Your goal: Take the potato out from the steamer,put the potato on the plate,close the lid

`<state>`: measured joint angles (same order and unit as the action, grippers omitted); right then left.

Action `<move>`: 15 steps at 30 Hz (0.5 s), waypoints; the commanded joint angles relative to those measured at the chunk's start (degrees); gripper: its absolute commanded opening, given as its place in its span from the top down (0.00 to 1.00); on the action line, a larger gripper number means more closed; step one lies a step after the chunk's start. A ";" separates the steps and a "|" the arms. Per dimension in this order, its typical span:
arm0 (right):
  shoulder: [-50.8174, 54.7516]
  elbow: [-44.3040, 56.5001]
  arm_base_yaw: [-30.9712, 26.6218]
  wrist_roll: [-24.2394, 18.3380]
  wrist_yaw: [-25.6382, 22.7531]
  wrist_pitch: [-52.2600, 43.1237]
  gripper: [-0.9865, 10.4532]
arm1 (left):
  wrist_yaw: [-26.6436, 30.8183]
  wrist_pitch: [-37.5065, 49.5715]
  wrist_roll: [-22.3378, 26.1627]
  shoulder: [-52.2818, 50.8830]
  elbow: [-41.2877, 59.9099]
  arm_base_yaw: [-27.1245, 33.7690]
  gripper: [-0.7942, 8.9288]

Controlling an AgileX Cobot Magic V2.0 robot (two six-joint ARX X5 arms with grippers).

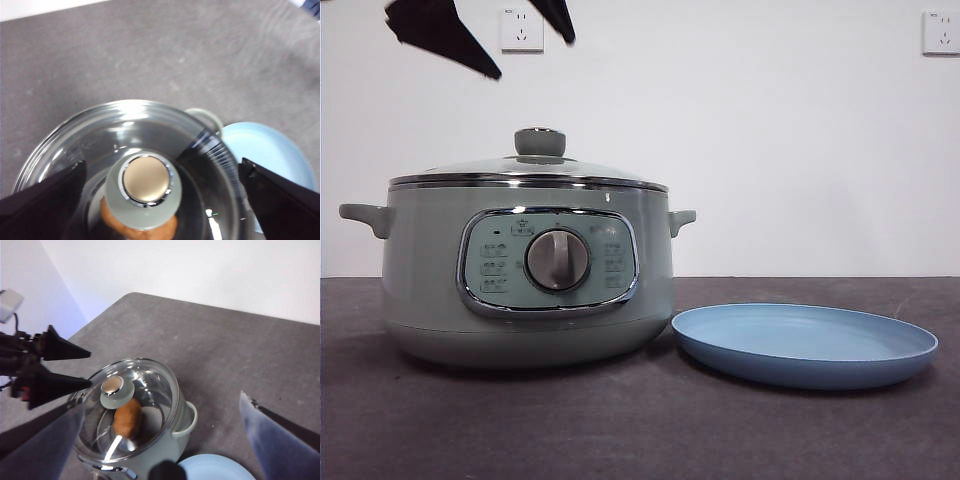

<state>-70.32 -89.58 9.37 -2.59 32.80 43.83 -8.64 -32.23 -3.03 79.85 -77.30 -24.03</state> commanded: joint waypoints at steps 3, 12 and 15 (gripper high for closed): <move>0.04 -0.28 0.13 -0.02 -0.22 0.42 0.34 | 1.75 0.20 1.90 4.39 -0.11 -0.42 0.37; 0.04 -0.28 0.13 0.00 -0.22 0.42 0.34 | 1.79 -0.96 2.27 11.37 -0.11 -0.42 0.37; 0.04 -0.28 0.13 0.00 -0.22 0.44 0.34 | 2.73 -0.87 2.34 11.63 -0.11 -0.42 0.46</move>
<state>-70.32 -89.58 9.37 -2.59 32.77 44.53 -6.09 -32.49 -0.99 90.67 -77.65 -24.25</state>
